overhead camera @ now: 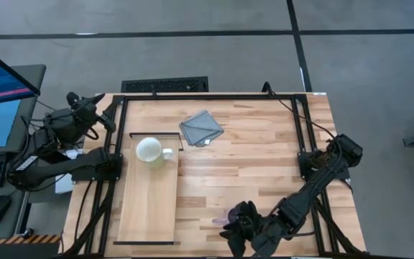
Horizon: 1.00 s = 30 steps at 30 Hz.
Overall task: Stack small to large cups/mugs on shelf
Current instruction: Put the purple mug on the shelf
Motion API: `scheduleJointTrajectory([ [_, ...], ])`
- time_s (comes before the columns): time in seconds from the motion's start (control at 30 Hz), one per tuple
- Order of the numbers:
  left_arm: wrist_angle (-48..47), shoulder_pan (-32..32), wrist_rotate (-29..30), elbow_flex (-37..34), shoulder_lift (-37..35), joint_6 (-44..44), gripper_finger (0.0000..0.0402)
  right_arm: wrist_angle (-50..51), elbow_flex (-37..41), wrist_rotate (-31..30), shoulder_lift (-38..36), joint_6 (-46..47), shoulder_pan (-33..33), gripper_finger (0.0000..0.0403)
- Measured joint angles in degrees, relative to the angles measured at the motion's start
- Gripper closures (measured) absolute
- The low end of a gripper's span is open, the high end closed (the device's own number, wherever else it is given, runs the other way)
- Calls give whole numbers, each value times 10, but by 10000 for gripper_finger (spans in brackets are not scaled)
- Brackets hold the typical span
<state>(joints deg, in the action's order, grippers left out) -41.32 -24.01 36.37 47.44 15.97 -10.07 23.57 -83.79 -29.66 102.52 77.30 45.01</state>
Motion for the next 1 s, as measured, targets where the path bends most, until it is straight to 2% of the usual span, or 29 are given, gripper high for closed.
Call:
scheduleJointTrajectory([
  [0.2,-5,0,-1,0,0,0,199,-5,0,39,0,17,7,239],
  [0.4,-5,0,-16,0,0,1,199,-32,0,40,0,-38,4,239],
  [0.67,-24,0,-31,0,0,2,199,-40,0,47,0,-40,-26,239],
  [0.9,-31,0,-31,-1,0,1,199,-32,0,145,0,-19,-51,240],
  [1.0,-32,0,-31,-1,0,1,199,6,0,159,0,-1,-49,251],
])
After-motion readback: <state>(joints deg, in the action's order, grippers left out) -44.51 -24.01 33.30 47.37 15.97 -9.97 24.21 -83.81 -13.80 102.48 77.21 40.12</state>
